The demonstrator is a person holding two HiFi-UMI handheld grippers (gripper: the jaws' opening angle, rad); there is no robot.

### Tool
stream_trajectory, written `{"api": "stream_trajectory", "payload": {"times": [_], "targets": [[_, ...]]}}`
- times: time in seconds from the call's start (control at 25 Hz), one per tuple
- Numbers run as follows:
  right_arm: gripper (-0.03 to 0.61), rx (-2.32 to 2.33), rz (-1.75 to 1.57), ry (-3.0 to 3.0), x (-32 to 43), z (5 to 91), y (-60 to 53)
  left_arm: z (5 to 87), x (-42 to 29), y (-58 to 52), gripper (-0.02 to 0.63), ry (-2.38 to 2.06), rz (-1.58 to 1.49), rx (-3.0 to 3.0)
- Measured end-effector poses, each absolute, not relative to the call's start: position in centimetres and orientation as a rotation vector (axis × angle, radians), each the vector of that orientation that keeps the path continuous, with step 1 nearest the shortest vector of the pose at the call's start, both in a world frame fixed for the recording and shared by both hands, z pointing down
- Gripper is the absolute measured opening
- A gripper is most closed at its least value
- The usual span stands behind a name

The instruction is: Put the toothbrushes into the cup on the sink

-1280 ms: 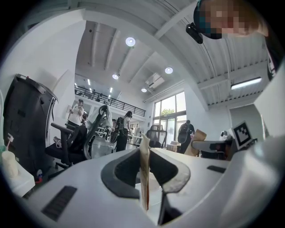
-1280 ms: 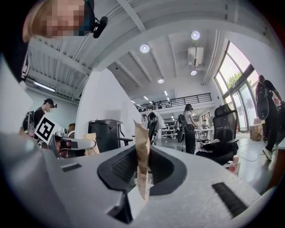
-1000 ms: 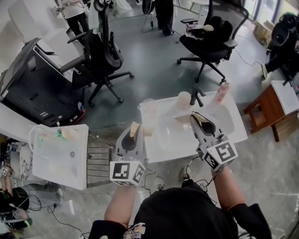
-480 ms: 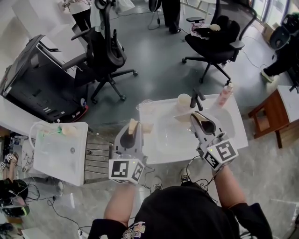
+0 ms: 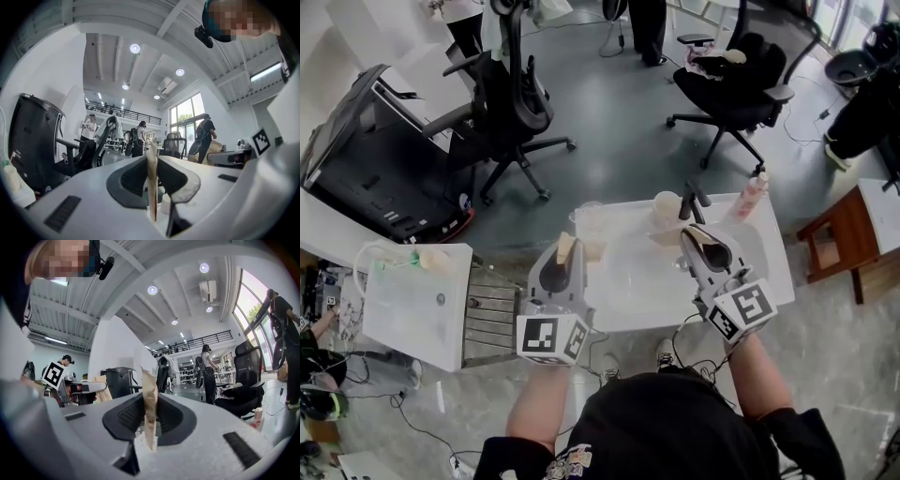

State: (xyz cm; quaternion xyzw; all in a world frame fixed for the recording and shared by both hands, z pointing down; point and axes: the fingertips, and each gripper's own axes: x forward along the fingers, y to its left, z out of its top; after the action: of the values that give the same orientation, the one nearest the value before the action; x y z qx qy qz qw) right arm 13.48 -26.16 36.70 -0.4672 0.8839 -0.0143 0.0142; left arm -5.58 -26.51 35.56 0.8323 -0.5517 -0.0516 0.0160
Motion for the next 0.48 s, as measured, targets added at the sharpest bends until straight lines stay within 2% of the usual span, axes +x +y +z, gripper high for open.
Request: {"api": "stream_trajectory", "payload": {"times": [0.48], "targets": [[0.069, -1.469, -0.056, 2.753, 13.9, 37.3, -26.5, 35.4, -6.3, -29.1, 0.06, -1.798, -0.216, 2.62]]}}
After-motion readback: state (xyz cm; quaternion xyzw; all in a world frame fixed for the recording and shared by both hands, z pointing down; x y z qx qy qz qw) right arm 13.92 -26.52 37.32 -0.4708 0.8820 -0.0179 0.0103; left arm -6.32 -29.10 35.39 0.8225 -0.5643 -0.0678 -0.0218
